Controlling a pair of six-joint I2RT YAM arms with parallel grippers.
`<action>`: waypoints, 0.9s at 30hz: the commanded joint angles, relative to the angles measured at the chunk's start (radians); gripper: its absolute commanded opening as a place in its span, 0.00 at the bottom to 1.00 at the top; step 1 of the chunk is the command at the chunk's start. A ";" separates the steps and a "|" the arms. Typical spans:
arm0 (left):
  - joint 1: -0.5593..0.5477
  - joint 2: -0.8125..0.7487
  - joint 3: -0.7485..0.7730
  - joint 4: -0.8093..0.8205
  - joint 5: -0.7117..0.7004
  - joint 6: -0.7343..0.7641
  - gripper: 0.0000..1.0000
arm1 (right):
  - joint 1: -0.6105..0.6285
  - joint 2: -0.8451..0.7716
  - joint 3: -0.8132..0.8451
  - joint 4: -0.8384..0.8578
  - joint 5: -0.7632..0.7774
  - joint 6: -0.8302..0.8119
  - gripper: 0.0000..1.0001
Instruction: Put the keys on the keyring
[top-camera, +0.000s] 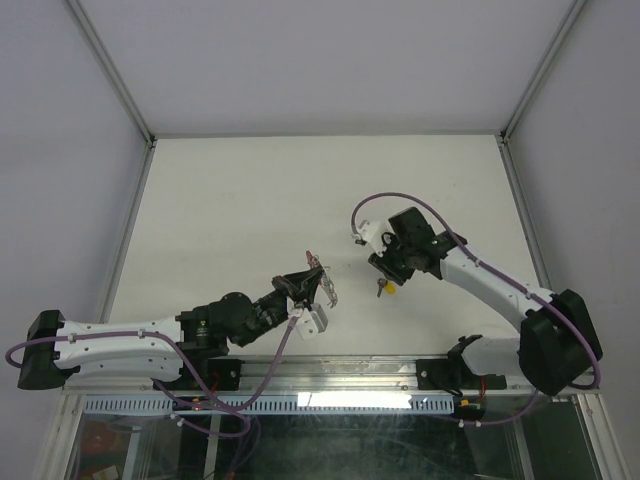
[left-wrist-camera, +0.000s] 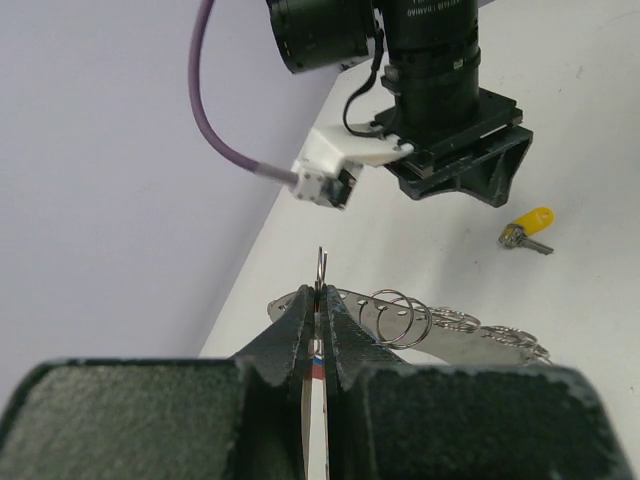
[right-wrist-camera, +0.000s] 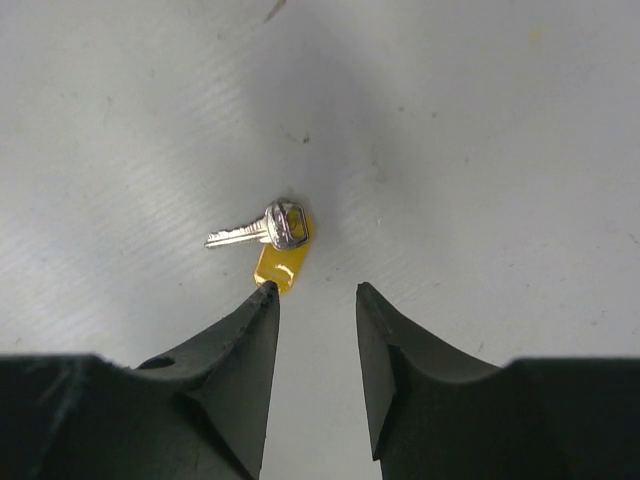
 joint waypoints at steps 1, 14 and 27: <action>-0.009 -0.026 0.010 0.033 -0.027 0.017 0.00 | 0.009 0.094 0.063 -0.095 0.057 -0.166 0.39; -0.009 -0.028 0.014 0.020 -0.028 0.022 0.00 | 0.136 0.225 0.101 -0.034 0.122 -0.150 0.37; -0.009 -0.025 0.011 0.022 -0.030 0.023 0.00 | 0.138 0.280 0.130 -0.045 0.149 -0.168 0.38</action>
